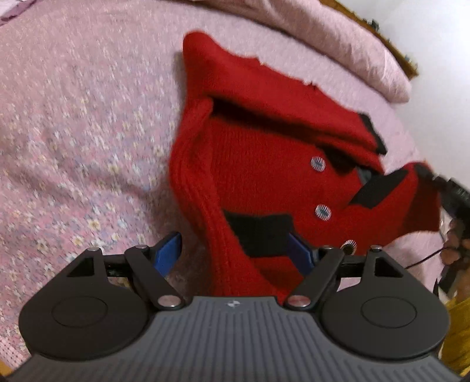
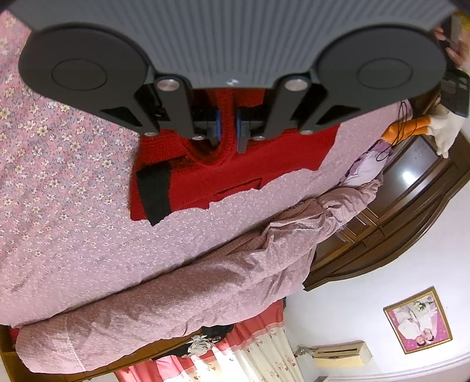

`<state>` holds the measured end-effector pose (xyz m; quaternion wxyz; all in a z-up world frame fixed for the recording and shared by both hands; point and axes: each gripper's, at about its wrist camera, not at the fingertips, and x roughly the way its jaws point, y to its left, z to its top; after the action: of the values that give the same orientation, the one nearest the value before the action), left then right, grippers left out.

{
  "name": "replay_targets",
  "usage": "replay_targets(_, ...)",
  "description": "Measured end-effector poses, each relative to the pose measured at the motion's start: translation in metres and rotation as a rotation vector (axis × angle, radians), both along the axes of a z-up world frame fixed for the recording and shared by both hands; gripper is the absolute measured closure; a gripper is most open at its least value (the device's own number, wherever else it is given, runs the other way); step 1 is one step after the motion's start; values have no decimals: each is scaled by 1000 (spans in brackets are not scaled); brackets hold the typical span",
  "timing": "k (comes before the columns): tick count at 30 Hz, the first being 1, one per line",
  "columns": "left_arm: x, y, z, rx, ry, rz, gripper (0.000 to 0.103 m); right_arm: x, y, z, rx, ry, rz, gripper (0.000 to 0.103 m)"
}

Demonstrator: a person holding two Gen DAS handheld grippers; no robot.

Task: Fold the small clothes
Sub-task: 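Lift the held cardigan side with both grippers and fold it over the body, then open both grippers and release the folded side onto the cardigan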

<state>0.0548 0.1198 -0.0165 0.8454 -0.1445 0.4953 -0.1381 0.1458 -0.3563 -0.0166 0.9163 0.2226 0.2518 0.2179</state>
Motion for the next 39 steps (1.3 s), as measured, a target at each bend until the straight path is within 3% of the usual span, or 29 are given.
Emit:
replay_targets(1,1,-2,-5,-4,16,-6,25,-1,-1,0,1,-1,0,91)
replay_targets(2,1,-2,-9,-14,36,-7,45,-1,-1,0,2,-2,1,91)
replay_targets(4,5,-4,-17,-57,89,-32,73,-3,-2,0,5,-3,1,91)
replay_targets(5,5,-4,-17,-71,92,-30,82,-3,-3,0,9,-4,1,91)
replay_targets(7,6,-4,-11,-94,66,-54,89,-4,-3,0,16,-7,3,91)
replay_targets(15,31,16,43,-290,-83,-48,90,4,-9,7,98,-20,3,91)
replay_targets(19,60,22,71,-306,-179,3,90,16,-10,11,114,-31,-19,91)
replay_targets(22,91,24,78,-329,-191,48,90,29,-15,14,146,-37,-42,91)
replay_targets(24,116,23,78,-313,-172,82,90,42,-18,15,164,-29,-64,91)
replay_targets(28,163,14,67,-203,-147,134,90,72,-22,8,174,16,-123,91)
replay_targets(34,208,12,38,-134,-96,177,90,103,-20,-15,147,90,-173,91)
replay_targets(39,222,25,11,-190,-37,227,90,119,-19,-39,107,169,-203,89)
